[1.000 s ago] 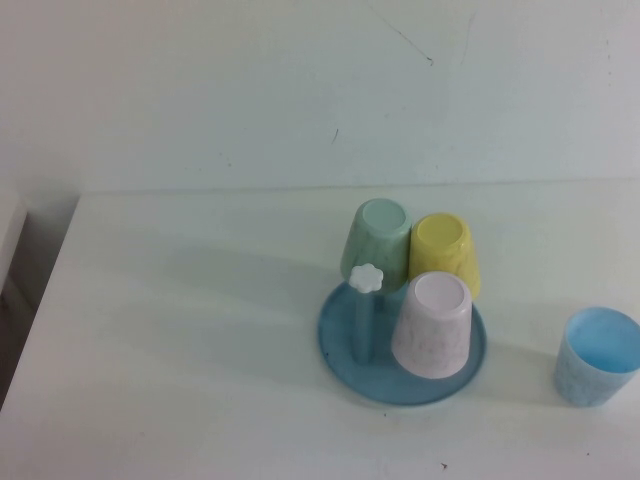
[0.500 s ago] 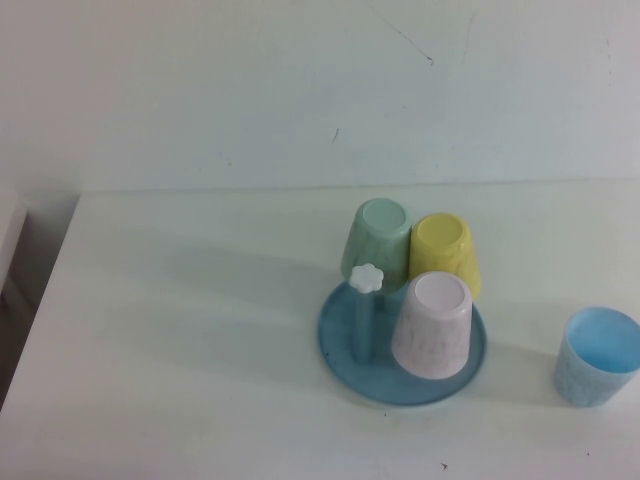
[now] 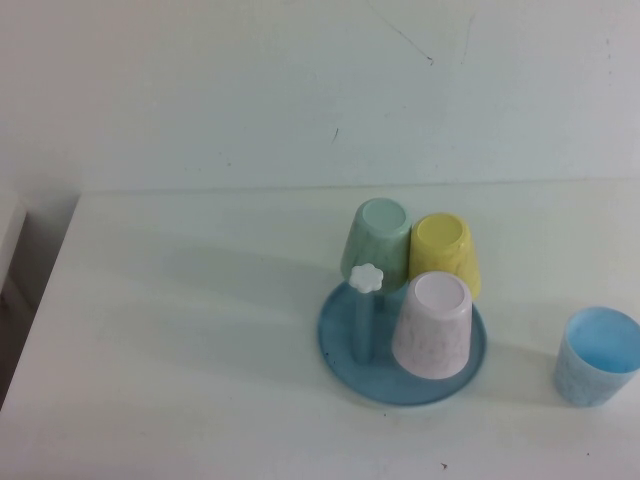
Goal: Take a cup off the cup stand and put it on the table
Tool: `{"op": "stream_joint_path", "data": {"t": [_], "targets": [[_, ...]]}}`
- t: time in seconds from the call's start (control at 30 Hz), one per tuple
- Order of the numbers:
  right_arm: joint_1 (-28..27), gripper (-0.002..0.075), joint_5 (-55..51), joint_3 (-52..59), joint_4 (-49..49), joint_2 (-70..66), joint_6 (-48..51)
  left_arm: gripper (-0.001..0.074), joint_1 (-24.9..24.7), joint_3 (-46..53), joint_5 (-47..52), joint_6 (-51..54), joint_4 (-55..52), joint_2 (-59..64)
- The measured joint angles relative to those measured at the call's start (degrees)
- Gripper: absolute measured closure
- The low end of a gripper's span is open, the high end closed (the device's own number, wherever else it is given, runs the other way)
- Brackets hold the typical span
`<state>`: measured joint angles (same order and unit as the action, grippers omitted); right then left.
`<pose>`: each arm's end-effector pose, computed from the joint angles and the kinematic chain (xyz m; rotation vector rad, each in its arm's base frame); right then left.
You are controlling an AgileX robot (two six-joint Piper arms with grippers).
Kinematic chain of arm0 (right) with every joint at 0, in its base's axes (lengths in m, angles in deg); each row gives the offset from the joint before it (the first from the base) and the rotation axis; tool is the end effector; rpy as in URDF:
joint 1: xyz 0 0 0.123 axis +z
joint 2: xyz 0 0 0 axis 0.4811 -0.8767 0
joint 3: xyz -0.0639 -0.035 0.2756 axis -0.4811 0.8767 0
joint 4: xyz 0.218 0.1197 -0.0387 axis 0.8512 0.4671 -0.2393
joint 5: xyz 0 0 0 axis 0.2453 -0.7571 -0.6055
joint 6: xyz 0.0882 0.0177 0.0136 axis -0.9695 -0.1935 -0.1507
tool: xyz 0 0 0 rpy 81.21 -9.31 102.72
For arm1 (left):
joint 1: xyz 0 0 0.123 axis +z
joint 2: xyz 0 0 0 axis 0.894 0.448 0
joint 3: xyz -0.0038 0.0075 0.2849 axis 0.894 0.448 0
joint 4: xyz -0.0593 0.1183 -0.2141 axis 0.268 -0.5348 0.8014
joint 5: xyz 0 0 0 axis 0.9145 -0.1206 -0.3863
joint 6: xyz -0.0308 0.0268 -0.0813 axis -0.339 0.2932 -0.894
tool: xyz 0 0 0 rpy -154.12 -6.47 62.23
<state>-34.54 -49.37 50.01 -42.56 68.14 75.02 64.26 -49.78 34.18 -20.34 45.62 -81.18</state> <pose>0.0521 -0.0074 0.1724 -0.1672 1.8641 -0.2992 0.0537 -0.0020 0.1760 -0.1447 1.8193 -0.1345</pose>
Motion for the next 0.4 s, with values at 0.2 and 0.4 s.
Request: {"op": "stream_joint_path", "data": {"t": [0.2,0.4], "targets": [[0.0,0.0729,0.0,0.0,0.0,0.0,0.0,0.0737,0.0,-0.1,0.2,0.0,0.0,0.0],[0.0,0.0729,0.0,0.0,0.0,0.0,0.0,0.0737,0.0,-0.1,0.3,0.0,0.1,0.0]]}}
